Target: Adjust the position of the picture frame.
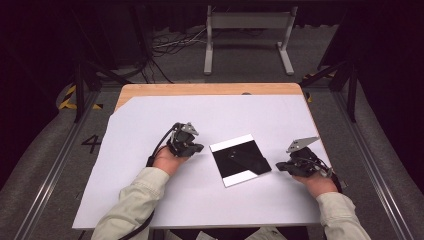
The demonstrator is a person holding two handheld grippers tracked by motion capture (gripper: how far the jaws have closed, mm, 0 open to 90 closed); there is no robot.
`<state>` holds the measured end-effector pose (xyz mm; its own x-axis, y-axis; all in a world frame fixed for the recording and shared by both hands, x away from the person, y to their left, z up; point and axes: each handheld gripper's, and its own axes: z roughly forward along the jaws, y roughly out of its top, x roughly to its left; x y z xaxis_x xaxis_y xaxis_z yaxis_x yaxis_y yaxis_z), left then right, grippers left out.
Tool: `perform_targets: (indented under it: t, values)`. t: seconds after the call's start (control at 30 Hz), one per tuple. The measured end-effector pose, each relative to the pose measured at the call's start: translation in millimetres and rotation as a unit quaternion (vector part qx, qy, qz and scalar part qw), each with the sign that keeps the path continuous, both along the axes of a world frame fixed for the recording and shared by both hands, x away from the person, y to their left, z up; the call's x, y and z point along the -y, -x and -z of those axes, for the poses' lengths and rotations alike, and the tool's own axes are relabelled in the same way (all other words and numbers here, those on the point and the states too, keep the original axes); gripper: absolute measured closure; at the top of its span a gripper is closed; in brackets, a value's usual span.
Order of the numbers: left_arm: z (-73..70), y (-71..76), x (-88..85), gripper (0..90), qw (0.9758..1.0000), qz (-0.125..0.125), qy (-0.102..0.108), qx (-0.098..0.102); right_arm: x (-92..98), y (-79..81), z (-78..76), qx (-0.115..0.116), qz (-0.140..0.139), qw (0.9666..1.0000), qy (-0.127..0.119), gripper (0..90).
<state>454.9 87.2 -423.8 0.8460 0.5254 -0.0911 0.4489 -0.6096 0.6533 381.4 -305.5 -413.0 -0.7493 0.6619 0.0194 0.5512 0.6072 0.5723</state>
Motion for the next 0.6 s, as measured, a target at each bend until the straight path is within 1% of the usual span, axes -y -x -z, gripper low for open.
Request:
perform_targets:
  t: [0.03,0.07,0.3,0.5,0.53,0.6]
  values:
    - [-0.2,0.7,-1.3,90.0,1.0,-0.004,0.0,0.002,-2.0,-2.0,1.4,-0.001,-0.002,1.0,0.003,90.0]
    - [-0.5,0.6,-4.2,90.0,1.0,0.0,0.003,0.001,-3.3,-3.2,2.2,-0.002,-0.003,1.0,0.005,90.0]
    - [-1.9,3.4,-12.6,90.0,1.0,-0.005,0.009,0.0,-15.7,-8.3,9.2,-0.015,-0.013,0.9997,0.011,90.0]
    - [-2.6,3.2,-15.6,90.0,0.9999,-0.007,0.013,0.0,-19.8,-6.1,6.8,-0.017,-0.013,0.9996,0.02,90.0]
    - [-2.4,3.4,-15.6,90.0,0.9999,-0.007,0.015,-0.002,-20.0,-5.6,6.4,-0.017,-0.014,0.9996,0.02,90.0]
    - [-2.4,3.1,-16.3,90.0,0.9999,-0.008,0.014,0.0,-20.2,-4.4,5.8,-0.02,-0.016,0.9995,0.019,90.0]
